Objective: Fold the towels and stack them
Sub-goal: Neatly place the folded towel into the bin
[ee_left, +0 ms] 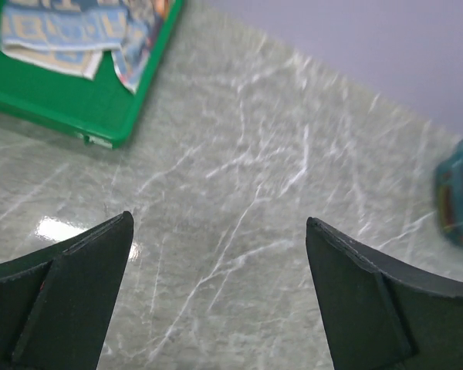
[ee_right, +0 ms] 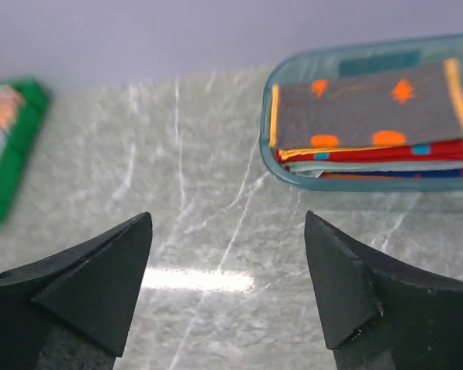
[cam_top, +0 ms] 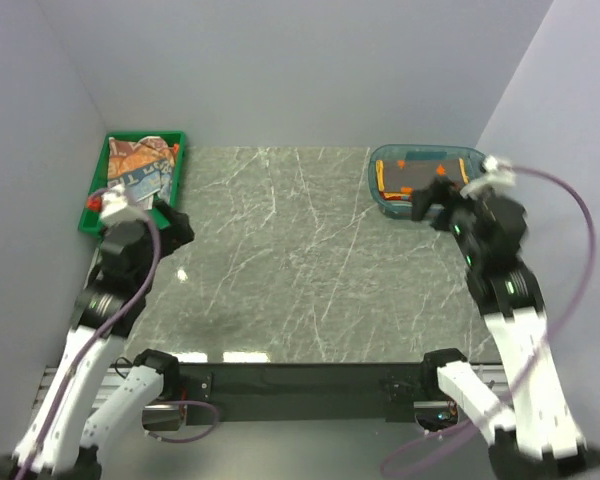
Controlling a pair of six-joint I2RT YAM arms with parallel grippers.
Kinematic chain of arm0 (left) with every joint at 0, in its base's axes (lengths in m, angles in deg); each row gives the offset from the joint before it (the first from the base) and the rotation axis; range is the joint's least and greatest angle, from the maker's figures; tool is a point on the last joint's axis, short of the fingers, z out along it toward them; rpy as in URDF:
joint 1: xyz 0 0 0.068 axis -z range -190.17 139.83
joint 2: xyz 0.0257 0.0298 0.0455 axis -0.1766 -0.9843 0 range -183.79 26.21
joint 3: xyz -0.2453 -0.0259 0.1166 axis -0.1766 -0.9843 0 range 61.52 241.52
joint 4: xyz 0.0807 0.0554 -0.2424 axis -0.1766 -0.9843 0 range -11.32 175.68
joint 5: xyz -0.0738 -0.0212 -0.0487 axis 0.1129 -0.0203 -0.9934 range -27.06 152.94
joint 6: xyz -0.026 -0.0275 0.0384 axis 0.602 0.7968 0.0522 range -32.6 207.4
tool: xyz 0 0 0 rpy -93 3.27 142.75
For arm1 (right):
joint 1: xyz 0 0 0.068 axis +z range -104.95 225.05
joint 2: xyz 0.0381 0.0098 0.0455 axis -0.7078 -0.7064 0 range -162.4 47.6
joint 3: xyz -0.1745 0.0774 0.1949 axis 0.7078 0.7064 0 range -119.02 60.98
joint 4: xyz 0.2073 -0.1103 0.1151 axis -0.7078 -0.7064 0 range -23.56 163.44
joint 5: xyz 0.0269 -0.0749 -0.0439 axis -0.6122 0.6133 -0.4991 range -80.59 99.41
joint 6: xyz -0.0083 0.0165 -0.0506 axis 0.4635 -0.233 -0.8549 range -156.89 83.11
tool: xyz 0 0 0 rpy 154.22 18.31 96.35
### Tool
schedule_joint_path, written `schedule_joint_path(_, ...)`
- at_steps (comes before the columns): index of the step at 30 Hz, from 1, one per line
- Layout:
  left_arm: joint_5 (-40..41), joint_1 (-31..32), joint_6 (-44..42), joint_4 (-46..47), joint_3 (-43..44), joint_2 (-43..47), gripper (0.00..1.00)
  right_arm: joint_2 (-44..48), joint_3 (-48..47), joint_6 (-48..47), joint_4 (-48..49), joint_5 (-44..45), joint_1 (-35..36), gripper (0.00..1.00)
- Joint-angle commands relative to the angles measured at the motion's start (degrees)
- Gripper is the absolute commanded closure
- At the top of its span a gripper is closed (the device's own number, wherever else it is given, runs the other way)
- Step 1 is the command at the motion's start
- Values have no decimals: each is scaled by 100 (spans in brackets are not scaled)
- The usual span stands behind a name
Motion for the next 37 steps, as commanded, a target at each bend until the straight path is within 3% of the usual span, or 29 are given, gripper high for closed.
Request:
schedule_joint_path(1,521,-24,204,-229,-2,939,1,1294,640,565,-324,949,25,6)
schedule_joint_path(7,812,-24,301,-352,-414,2346,1,3668,2010,830,-105,1144,78,2)
schedule_joint_path(16,795,-24,415,-353,-1101,3569,1,5588,3031,382,-17,1161,122,1)
schedule_joint_path(37,891,-199,240,-133,-1250,3446,0,5607,3032,399,54,1161,131,0)
